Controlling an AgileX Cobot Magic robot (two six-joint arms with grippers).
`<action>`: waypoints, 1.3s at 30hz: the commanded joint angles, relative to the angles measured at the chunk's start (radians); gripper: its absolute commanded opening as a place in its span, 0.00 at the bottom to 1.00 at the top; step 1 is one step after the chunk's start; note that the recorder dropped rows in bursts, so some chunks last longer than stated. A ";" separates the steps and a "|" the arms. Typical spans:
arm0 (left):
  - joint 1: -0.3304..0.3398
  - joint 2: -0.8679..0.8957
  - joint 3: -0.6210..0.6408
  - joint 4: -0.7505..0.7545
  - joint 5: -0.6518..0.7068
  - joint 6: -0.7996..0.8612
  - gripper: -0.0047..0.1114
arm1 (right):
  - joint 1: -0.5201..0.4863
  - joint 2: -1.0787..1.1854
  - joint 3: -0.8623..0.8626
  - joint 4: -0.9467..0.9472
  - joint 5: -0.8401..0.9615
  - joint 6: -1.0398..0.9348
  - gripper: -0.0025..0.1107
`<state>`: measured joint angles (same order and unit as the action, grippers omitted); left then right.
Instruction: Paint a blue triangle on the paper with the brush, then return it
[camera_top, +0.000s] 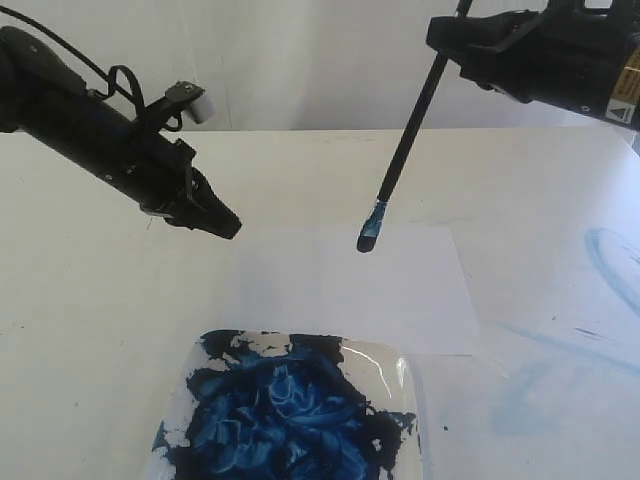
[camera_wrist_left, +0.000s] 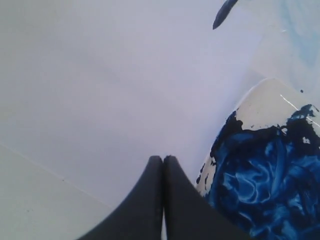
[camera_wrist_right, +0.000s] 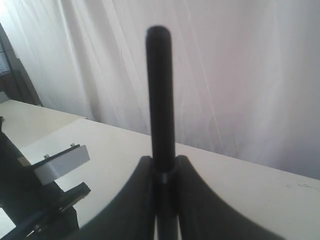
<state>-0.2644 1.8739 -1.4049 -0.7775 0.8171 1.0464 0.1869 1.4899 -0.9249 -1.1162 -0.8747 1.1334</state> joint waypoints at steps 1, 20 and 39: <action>-0.005 0.055 0.000 -0.028 0.017 0.005 0.04 | -0.005 0.017 -0.004 0.005 -0.011 -0.014 0.02; -0.005 0.213 0.000 -0.028 -0.010 0.007 0.04 | 0.128 0.209 -0.101 0.188 -0.058 -0.325 0.02; -0.005 0.233 0.000 0.016 -0.037 0.005 0.04 | 0.131 0.307 -0.132 0.192 -0.126 -0.325 0.02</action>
<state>-0.2659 2.1070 -1.4049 -0.7627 0.7674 1.0520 0.3189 1.7892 -1.0507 -0.9278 -0.9777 0.8196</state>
